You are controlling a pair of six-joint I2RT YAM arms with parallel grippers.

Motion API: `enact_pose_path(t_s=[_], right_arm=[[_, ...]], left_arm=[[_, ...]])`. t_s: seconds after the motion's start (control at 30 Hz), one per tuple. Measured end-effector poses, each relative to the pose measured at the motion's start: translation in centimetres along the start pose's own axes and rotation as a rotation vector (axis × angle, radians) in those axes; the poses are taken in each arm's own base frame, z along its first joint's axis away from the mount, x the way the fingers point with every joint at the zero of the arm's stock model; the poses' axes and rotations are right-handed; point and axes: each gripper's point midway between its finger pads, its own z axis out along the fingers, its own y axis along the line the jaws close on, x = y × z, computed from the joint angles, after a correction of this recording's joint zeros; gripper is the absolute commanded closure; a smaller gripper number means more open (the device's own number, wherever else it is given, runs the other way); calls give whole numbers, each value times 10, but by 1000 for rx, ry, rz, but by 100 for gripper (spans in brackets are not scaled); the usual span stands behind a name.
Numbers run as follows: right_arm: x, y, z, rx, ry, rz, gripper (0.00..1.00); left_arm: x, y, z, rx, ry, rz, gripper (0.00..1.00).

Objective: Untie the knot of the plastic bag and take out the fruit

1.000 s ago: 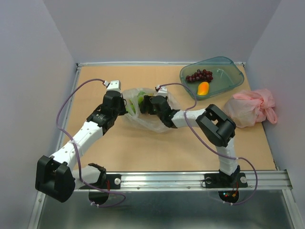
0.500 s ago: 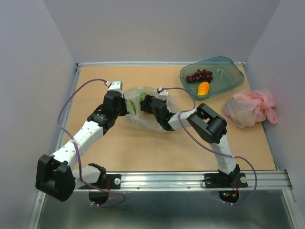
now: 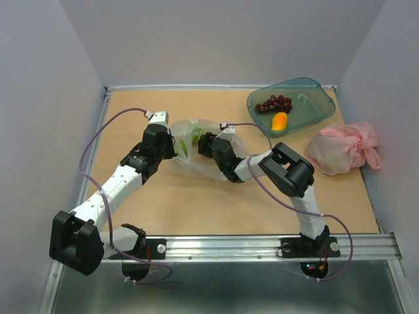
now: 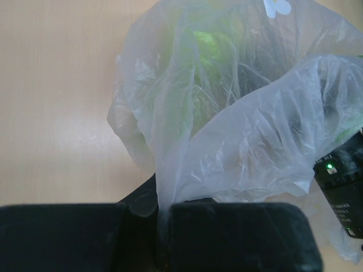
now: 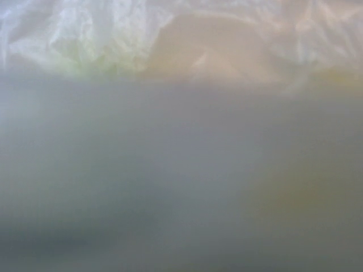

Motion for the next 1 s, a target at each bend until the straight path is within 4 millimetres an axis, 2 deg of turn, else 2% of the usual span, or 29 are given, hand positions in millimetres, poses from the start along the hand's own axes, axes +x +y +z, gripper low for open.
enact_pose_path(t_s=[0.07, 0.2, 0.47, 0.6, 0.83, 0.97, 1.0], right_arm=[[0, -3, -10, -10, 19, -16, 85], [-12, 4, -33, -67, 42, -26, 88], [-55, 54, -83, -312, 78, -67, 88], [-57, 71, -113, -447, 140, -106, 88], [-44, 80, -162, -604, 312, -188, 88], [-58, 80, -187, -629, 343, -235, 88], [-69, 80, -194, -623, 331, -250, 88]], left_arm=[[0, 1, 0, -8, -3, 2, 100], [-2, 5, 0, -26, -10, 2, 100], [-6, 15, 1, -61, -23, -8, 100], [-6, 16, 1, -69, -26, -9, 100], [-5, 19, 3, -85, -24, -7, 100], [0, 21, 8, -101, -6, -2, 100], [1, 22, 9, -103, -2, -2, 100]])
